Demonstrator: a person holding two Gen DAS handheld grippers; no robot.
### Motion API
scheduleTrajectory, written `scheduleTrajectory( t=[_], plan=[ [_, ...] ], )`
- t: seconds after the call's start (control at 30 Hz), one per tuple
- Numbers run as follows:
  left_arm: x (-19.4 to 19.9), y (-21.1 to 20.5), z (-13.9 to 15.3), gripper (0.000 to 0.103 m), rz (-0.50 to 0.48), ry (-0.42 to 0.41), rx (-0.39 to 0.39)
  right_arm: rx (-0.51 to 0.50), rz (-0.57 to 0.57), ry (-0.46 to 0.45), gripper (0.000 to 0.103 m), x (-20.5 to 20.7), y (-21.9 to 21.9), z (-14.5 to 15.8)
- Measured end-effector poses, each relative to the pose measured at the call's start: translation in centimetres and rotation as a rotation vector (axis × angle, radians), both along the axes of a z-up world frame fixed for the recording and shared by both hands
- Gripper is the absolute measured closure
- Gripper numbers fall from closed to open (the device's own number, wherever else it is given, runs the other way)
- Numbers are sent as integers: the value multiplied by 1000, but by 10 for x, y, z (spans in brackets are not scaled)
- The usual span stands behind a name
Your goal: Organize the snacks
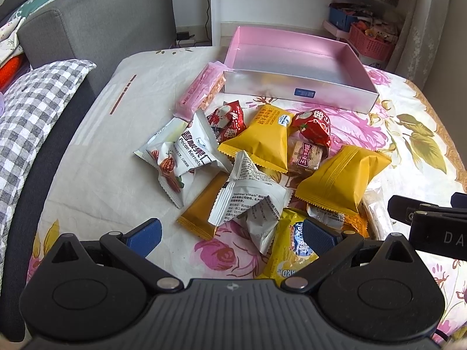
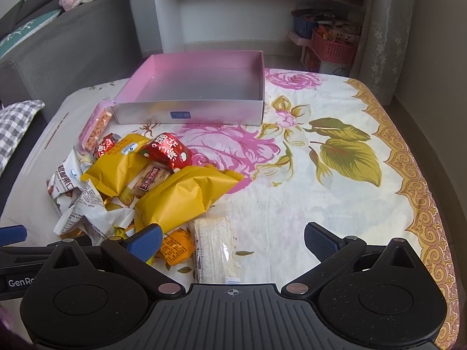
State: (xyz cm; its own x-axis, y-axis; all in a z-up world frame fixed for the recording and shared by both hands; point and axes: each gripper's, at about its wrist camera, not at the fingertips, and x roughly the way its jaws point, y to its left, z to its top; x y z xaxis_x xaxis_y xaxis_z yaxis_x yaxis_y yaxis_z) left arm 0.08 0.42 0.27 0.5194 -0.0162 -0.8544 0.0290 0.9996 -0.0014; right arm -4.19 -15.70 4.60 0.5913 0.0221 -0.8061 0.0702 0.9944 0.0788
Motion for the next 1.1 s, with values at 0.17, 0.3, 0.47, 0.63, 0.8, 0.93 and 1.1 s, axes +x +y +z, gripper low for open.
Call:
scheduleTrajectory(
  t=[0.17, 0.3, 0.47, 0.63, 0.8, 0.93, 1.1],
  plan=[
    [-1, 0, 0, 0, 0, -2, 1, -1, 0, 0, 0, 0, 0, 0],
    [-1, 0, 0, 0, 0, -2, 1, 5, -5, 4, 0, 1, -1, 0],
    [-2, 0, 1, 0, -2, -6, 2, 16, -14, 14, 0, 1, -2, -1],
    [-3, 0, 1, 0, -2, -7, 4, 11, -10, 13, 0, 1, 0, -1],
    [-2, 0, 2, 0, -2, -10, 6, 4, -10, 15, 0, 2, 0, -2],
    [-1, 1, 2, 0, -7, -18, 17, 2, -15, 16, 0, 2, 0, -2],
    [1, 2, 0, 0, -4, -22, 27, -8, -13, 21, 0, 3, 0, -2]
  ],
)
